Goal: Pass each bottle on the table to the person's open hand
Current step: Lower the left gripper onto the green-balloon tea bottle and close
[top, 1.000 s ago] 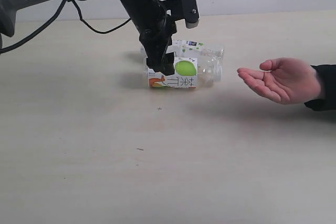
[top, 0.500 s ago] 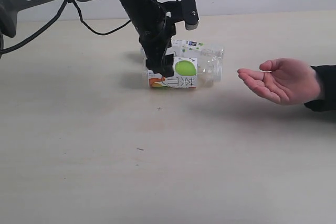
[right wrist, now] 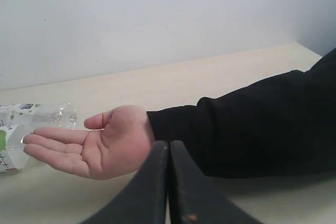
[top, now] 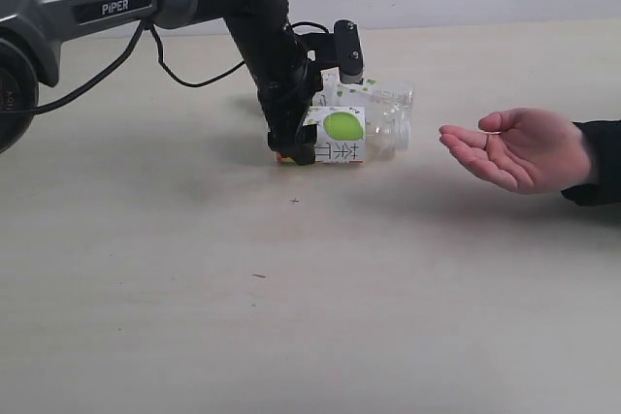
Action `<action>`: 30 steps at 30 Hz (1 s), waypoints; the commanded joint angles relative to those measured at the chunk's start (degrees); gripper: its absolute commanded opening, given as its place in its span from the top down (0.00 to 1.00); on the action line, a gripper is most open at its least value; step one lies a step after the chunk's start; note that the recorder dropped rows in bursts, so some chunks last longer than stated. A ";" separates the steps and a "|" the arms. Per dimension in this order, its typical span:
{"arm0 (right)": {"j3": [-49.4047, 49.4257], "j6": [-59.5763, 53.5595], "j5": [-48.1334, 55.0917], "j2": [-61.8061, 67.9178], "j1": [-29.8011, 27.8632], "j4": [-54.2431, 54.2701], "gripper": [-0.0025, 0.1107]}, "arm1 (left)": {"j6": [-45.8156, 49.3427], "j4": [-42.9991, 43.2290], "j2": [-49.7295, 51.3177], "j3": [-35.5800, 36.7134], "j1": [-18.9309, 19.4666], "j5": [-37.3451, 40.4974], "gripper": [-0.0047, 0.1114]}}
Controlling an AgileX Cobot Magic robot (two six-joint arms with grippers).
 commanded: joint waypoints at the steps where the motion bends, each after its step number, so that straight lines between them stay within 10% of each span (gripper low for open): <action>1: 0.25 -0.07 -0.50 -0.32 -0.27 -0.38 0.98 | -0.49 0.11 -0.06 -0.30 0.12 -0.38 0.29; 25: 0.25 -0.07 -0.50 -0.32 -0.27 -0.38 0.98 | -0.49 -1.50 0.96 -0.30 0.12 1.84 0.29; 30: 0.25 -0.07 -0.50 -0.32 -0.27 -0.38 0.98 | -0.49 -1.50 0.96 -0.30 0.12 1.84 0.44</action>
